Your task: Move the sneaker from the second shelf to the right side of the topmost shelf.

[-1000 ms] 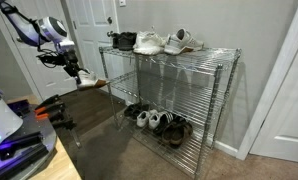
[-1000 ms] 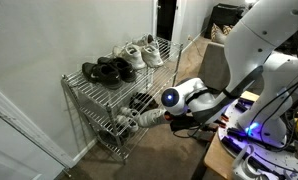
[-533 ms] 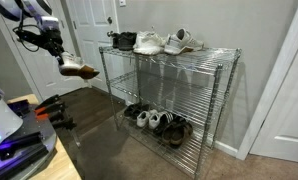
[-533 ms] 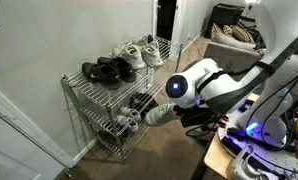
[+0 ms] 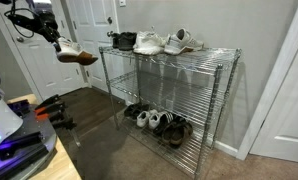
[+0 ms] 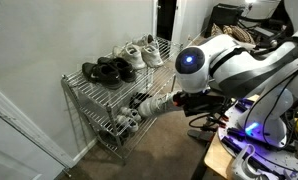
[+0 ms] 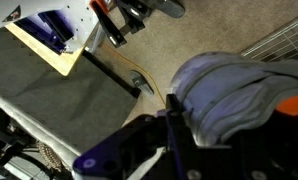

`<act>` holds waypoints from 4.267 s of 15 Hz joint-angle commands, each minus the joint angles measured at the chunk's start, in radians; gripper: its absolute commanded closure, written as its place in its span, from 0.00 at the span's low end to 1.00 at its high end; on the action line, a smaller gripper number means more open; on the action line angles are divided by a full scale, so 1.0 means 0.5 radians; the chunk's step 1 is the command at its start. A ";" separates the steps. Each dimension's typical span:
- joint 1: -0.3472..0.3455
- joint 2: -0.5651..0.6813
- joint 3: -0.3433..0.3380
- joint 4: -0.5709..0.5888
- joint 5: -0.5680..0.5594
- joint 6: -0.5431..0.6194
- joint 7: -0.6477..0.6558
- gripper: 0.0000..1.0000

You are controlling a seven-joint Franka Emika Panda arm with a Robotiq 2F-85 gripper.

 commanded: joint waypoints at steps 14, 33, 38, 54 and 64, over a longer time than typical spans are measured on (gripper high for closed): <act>-0.736 -0.539 0.107 -0.680 -0.319 1.938 -0.051 0.94; -0.814 -0.471 0.020 -0.635 -0.265 2.169 -0.152 0.93; -0.901 -0.739 0.094 -0.425 0.131 1.805 -0.356 0.94; -1.845 -0.702 0.230 0.214 0.154 1.594 0.114 0.94; -1.794 -0.523 0.166 0.309 0.203 1.109 0.349 0.94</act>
